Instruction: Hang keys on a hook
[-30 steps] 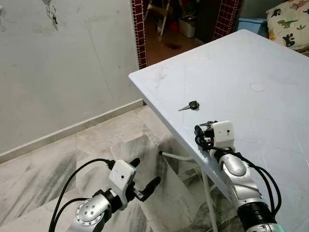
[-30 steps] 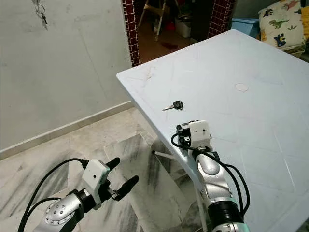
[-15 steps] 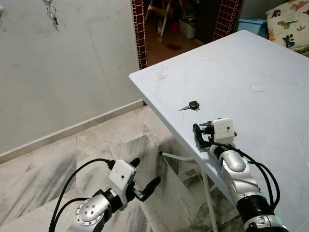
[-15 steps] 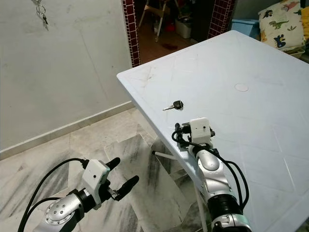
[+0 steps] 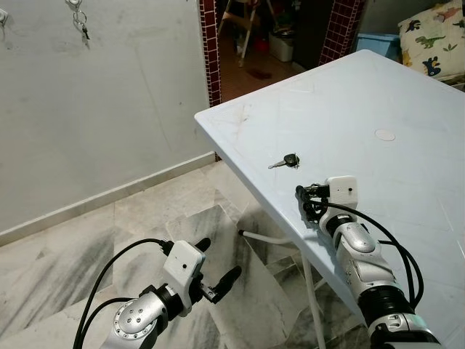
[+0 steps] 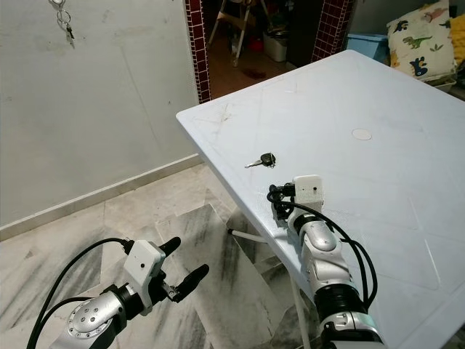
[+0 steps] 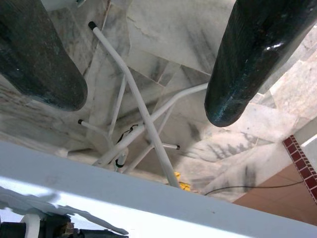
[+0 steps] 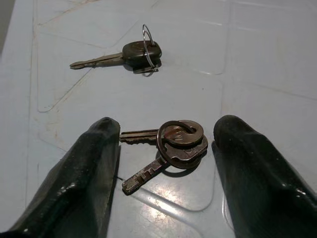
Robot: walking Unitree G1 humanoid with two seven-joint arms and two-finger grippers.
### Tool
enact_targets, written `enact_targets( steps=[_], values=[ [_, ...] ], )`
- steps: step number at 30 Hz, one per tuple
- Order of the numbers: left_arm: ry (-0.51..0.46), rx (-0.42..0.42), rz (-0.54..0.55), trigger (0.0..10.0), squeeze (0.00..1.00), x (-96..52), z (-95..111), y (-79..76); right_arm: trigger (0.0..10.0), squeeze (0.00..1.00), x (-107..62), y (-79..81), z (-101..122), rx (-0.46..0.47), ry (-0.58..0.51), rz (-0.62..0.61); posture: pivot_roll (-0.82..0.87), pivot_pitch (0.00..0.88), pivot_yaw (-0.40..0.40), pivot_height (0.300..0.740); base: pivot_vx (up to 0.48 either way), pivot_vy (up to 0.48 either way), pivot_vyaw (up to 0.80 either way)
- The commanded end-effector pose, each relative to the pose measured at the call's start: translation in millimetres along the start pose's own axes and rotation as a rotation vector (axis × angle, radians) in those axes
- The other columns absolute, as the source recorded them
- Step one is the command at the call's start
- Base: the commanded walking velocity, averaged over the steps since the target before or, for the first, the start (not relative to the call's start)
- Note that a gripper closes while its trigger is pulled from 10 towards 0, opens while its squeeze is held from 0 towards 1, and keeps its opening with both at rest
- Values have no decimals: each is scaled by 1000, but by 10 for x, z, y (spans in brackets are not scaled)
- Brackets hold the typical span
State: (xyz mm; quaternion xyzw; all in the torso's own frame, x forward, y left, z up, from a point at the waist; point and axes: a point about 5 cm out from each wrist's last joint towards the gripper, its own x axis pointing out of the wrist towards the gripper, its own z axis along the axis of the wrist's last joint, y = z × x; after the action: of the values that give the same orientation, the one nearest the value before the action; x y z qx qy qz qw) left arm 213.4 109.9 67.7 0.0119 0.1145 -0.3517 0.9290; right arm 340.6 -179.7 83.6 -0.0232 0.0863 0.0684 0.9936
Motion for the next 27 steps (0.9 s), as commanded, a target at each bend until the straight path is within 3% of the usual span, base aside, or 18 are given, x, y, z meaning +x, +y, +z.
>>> enact_targets(
  steps=[1, 27],
  values=[
    [17, 11, 7, 10000, 0, -13, -27, 15, 0, 0, -82, 42, -320, 45, 145, 16, 42, 80, 60, 740, 0, 0, 0],
    [18, 10, 8, 10000, 0, -11, -31, 12, 0, 0, -104, 81, -361, 88, 190, 62, 41, 82, 59, 740, 0, 0, 0]
  ],
)
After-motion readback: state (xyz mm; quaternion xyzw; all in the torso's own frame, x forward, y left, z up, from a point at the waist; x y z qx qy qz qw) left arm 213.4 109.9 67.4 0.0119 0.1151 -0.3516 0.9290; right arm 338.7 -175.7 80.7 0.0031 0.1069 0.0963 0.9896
